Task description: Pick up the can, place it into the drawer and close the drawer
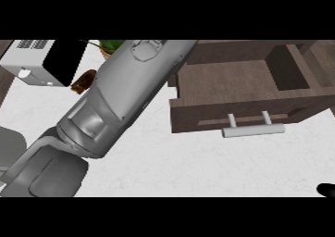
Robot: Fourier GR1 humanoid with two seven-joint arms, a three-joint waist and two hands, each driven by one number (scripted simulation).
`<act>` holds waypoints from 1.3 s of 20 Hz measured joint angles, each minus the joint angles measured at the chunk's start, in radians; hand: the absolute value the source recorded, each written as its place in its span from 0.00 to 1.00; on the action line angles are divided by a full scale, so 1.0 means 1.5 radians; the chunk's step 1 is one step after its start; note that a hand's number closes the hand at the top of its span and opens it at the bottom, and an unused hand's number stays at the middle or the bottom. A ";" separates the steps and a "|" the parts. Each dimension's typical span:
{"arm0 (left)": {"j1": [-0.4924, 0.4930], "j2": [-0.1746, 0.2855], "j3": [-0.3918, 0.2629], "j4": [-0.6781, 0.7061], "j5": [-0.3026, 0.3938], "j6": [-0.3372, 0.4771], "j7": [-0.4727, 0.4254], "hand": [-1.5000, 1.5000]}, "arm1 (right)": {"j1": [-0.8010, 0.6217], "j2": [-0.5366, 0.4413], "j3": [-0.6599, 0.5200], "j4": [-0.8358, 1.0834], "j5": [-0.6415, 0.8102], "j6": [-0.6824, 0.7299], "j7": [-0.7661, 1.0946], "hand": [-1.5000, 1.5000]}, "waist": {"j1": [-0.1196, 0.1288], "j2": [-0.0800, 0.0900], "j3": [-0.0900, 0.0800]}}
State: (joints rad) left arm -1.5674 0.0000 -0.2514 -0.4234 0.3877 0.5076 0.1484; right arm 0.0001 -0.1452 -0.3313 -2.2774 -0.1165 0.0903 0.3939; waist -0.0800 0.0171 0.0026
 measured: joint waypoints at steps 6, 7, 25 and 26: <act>-0.019 0.000 -0.033 0.035 0.033 0.058 -0.011 0.00 | -0.024 -0.001 0.017 0.022 0.013 -0.001 -0.007 0.00 | -0.013 0.004 0.001; -0.021 0.000 -0.035 0.041 0.037 0.065 -0.016 0.00 | -0.028 -0.001 0.019 0.023 0.014 -0.001 -0.008 0.00 | -0.014 0.004 0.001; -0.035 0.000 -0.019 0.073 0.126 0.089 -0.087 0.00 | -0.114 -0.102 0.114 0.096 0.237 0.035 -0.108 0.00 | -0.001 0.010 0.000; -0.036 0.000 -0.020 0.072 0.130 0.093 -0.090 0.00 | -0.124 -0.106 0.127 0.108 0.263 0.031 -0.113 0.00 | 0.001 0.010 0.000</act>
State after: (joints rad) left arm -1.6221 0.0002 -0.2814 -0.3152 0.5824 0.6473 0.0141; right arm -0.1861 -0.3036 -0.1404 -2.1156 0.2785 0.1373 0.2244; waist -0.0787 0.0315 0.0024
